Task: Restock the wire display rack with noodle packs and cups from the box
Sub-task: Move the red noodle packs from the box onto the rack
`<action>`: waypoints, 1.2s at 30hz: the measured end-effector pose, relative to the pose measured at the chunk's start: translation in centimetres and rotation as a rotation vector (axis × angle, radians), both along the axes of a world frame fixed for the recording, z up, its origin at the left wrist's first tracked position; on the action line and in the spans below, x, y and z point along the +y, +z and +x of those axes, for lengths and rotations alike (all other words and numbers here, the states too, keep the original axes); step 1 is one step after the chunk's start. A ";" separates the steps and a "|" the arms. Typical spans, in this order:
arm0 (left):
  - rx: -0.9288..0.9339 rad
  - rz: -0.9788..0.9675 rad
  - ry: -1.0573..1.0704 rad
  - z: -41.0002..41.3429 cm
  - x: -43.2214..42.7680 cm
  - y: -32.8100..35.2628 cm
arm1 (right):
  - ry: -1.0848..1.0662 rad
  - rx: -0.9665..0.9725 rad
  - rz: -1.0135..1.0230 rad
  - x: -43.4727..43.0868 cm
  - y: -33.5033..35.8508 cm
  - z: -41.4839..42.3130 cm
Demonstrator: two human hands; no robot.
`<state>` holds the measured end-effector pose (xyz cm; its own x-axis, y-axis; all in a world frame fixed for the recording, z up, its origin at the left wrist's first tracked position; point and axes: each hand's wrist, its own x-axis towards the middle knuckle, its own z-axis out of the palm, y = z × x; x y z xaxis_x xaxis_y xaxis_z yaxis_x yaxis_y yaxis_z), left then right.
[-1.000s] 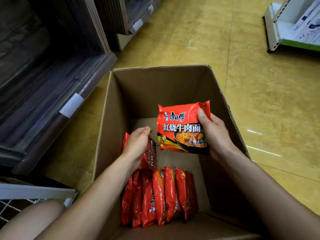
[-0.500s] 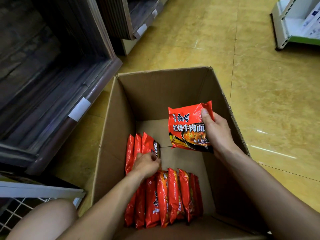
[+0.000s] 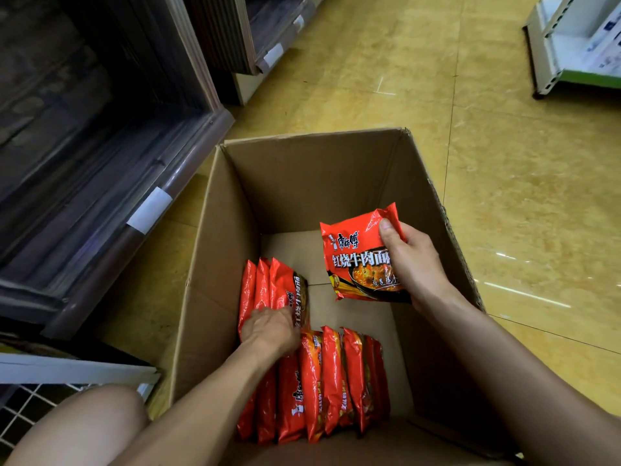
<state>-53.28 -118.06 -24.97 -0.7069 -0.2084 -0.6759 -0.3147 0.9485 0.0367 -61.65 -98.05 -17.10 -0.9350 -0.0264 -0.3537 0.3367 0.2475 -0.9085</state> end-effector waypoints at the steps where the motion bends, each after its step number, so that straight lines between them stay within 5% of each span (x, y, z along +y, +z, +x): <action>1: -0.003 -0.012 -0.013 0.0 0.0 0.0 | 0.003 -0.001 0.001 0.0 0.0 0.0; 15: 0.171 -0.041 -0.053 0.0 -0.1 1.1 | 0.048 -0.021 -0.006 -0.7 0.1 0.3; 28: 0.163 0.035 0.185 -0.1 -1.0 0.4 | 0.074 -0.018 0.005 -0.7 0.0 0.4; 36: 0.197 0.153 0.036 0.3 0.1 -0.7 | 0.089 -0.010 0.015 -0.7 0.2 0.5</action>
